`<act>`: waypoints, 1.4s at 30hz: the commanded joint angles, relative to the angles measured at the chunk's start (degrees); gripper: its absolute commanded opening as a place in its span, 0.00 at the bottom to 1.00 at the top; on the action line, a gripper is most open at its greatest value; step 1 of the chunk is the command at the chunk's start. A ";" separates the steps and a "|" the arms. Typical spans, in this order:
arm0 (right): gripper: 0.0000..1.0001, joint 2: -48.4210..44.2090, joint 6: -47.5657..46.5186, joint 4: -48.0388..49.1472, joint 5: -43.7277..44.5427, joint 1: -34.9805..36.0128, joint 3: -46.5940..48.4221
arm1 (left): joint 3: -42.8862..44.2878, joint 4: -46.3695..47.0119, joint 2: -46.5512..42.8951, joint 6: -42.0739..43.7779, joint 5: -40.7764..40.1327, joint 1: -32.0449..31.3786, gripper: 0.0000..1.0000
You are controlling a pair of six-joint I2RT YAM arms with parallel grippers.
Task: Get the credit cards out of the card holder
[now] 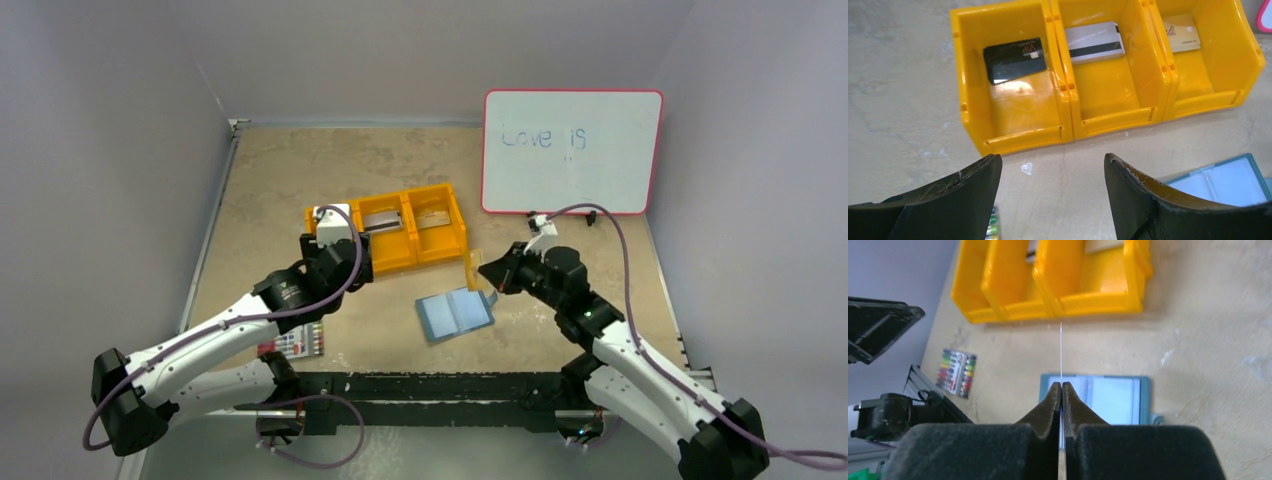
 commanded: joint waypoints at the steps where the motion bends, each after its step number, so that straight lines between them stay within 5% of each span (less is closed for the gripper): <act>1: 0.00 -7.08 -9.01 5.00 4.25 0.11 0.70 | 3.27 -4.65 -4.23 5.68 -6.24 0.28 0.76; 9: 0.00 -10.12 -34.09 20.75 -3.95 0.17 0.26 | 2.28 -3.82 -5.36 6.79 -7.73 0.27 0.77; 21: 0.00 17.38 -77.17 11.21 -6.02 0.12 21.15 | 3.65 -5.06 -3.92 6.04 -7.01 0.31 0.80; 33: 0.00 35.66 -96.70 7.45 -6.73 3.26 30.74 | 3.23 -5.46 -9.24 5.01 -10.18 0.27 0.80; 42: 0.00 42.68 -101.53 9.94 -6.44 5.67 31.70 | 2.96 -5.20 -9.94 5.04 -9.71 0.29 0.80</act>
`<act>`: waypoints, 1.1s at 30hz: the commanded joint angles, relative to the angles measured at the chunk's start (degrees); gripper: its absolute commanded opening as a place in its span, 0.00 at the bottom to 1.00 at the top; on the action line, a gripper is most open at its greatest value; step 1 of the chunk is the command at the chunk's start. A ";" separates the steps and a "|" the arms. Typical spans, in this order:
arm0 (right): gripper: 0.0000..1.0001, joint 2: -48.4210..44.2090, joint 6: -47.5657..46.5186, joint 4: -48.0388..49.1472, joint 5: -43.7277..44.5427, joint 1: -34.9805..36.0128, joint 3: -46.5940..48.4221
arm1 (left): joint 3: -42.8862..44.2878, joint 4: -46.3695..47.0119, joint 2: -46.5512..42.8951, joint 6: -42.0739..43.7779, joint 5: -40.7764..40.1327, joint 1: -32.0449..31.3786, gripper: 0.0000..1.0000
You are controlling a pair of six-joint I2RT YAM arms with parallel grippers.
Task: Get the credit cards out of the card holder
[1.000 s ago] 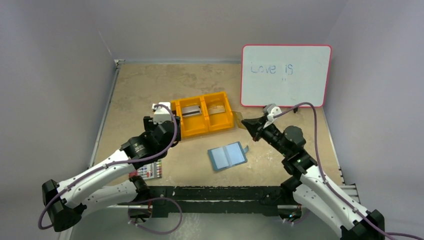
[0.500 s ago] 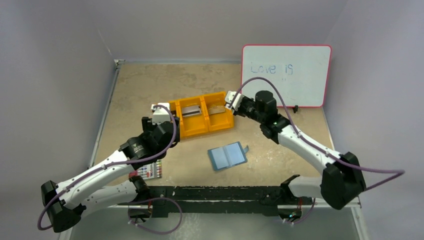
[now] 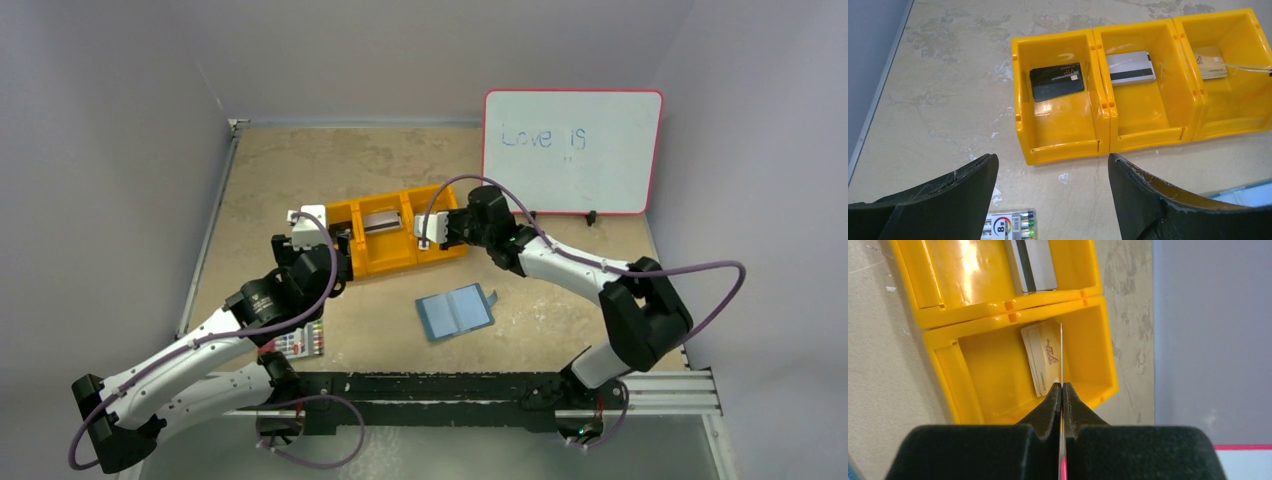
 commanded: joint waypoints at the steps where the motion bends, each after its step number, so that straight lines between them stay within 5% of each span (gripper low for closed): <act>1: 0.00 2.94 -4.76 1.96 -0.17 0.36 3.26 | 2.22 0.82 -0.31 0.15 -1.12 0.14 0.80; 13: 0.00 10.94 -7.28 0.22 1.19 0.31 9.82 | 2.06 0.38 -1.51 -0.37 -1.48 0.16 0.81; 33: 0.00 19.85 -8.88 12.09 5.80 0.38 10.21 | 1.84 0.16 -0.37 -0.46 -1.93 0.15 0.80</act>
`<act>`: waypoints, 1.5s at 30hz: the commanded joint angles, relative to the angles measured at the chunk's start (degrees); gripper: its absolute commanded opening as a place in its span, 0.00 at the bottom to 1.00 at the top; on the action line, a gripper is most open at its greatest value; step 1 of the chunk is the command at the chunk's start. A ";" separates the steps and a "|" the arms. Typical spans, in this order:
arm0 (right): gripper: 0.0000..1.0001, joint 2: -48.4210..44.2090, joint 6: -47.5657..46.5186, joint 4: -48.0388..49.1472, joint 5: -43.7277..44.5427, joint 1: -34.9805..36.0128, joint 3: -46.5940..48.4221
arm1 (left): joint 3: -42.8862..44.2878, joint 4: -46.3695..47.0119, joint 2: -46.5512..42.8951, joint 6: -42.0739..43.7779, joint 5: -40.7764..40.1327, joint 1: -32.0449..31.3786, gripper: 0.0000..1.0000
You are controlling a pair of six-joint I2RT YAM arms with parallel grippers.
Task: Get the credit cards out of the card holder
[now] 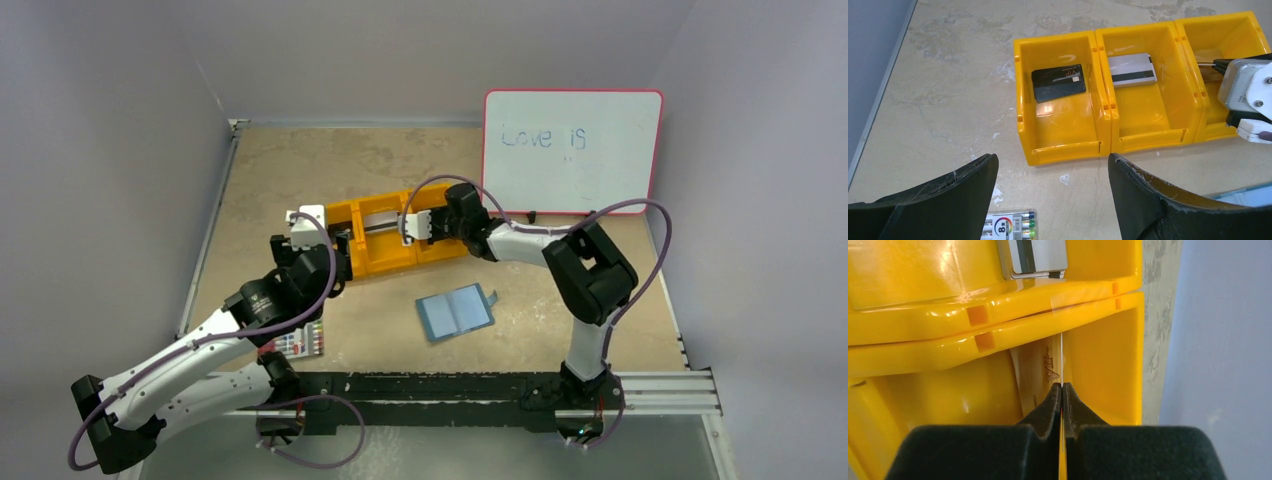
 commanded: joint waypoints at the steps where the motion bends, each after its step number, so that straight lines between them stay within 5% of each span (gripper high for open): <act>1: 0.00 0.92 -1.53 7.48 1.48 0.06 1.91 | 1.89 0.24 0.04 -0.42 -1.52 0.12 0.80; 8: 0.02 4.09 -1.13 16.00 3.98 -0.04 0.39 | 1.95 0.22 0.73 -0.26 -1.29 0.12 0.80; 18: 0.06 5.62 -1.16 14.83 2.70 -0.22 0.66 | 1.64 0.30 0.97 -0.29 -1.10 0.12 0.80; 26: 0.20 3.30 -0.59 10.68 1.21 -0.41 0.67 | 1.72 0.29 1.38 -0.14 -0.75 0.12 0.80; 34: 0.42 -3.82 2.34 0.84 -2.95 -0.45 2.54 | 1.51 0.66 0.90 0.02 -0.25 0.12 0.80; 38: 0.45 -8.90 4.00 0.63 -3.76 -0.50 1.09 | 1.47 0.66 1.17 0.02 -0.21 0.12 0.80; 42: 0.47 -18.04 10.58 6.06 -2.49 -0.50 -2.80 | 1.50 0.57 1.39 -0.05 -0.53 0.16 0.80; 45: 0.62 -27.65 20.11 15.93 2.02 -0.46 -9.58 | 1.61 0.44 1.21 -0.23 -1.07 0.12 0.81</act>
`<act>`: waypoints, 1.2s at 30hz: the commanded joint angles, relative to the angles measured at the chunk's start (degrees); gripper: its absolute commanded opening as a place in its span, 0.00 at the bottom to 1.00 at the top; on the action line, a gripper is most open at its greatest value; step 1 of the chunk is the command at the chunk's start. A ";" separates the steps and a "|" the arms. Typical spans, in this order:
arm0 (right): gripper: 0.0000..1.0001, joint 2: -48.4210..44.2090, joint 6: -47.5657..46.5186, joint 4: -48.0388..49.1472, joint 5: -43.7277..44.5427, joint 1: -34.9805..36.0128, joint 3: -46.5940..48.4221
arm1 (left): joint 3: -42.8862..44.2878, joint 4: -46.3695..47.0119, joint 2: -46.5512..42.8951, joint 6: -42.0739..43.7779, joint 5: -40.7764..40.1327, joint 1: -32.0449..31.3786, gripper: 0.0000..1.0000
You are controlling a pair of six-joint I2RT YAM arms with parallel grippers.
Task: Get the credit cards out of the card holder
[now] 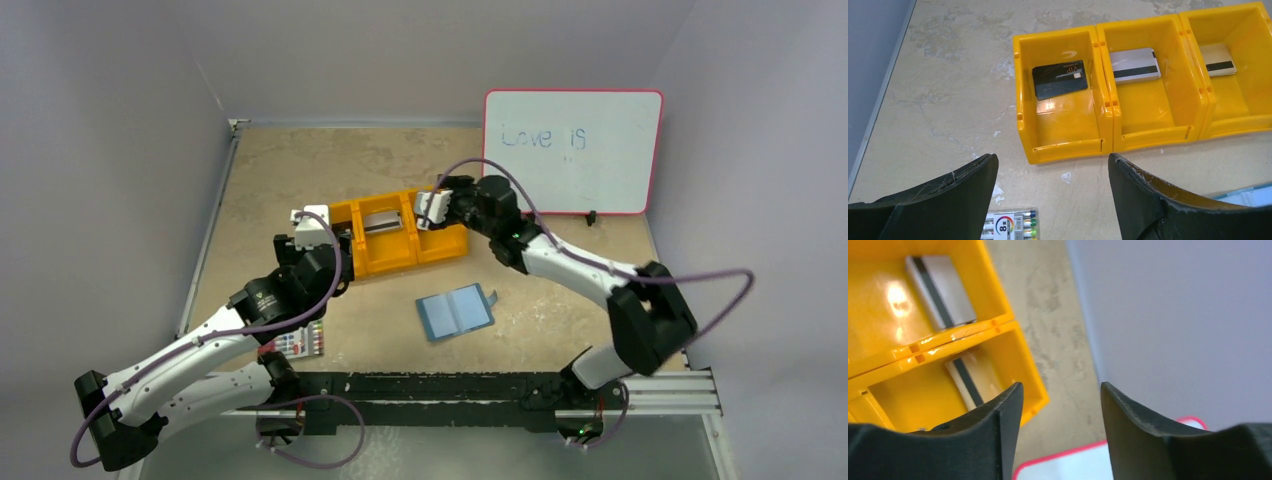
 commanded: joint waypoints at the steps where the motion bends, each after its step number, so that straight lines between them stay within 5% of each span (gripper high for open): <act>1: 0.66 -14.21 16.54 15.35 5.50 -0.34 -7.59 | 1.61 0.56 -0.40 -0.33 -1.19 0.14 0.81; 7: 0.89 -30.97 45.59 16.96 25.28 -0.27 -16.66 | 1.64 0.57 -1.31 -1.24 -3.13 0.12 0.82; 9: 0.99 -35.11 57.56 7.77 35.57 -0.33 -16.83 | 1.76 0.36 -1.30 -1.79 -4.07 0.12 0.82; 12: 1.00 -38.97 73.00 -5.49 44.28 -1.49 -18.34 | 2.14 -0.11 -1.12 -3.45 -6.21 0.18 0.83; 17: 1.00 -37.26 88.78 -19.00 36.99 -11.32 -20.46 | 1.33 0.65 0.79 -6.20 -11.45 0.12 0.88; 20: 1.00 -39.77 89.81 -21.20 39.11 -12.46 -21.11 | 3.21 -2.25 3.20 -10.84 -14.88 0.12 0.90; 27: 1.00 -51.42 76.30 -20.09 32.86 -12.66 -17.36 | 10.96 -11.01 7.90 -23.28 -19.56 0.12 0.92; 36: 1.00 -55.26 75.46 -25.30 32.02 -12.70 -14.49 | 14.67 -5.34 1.12 -21.65 -24.64 0.14 0.92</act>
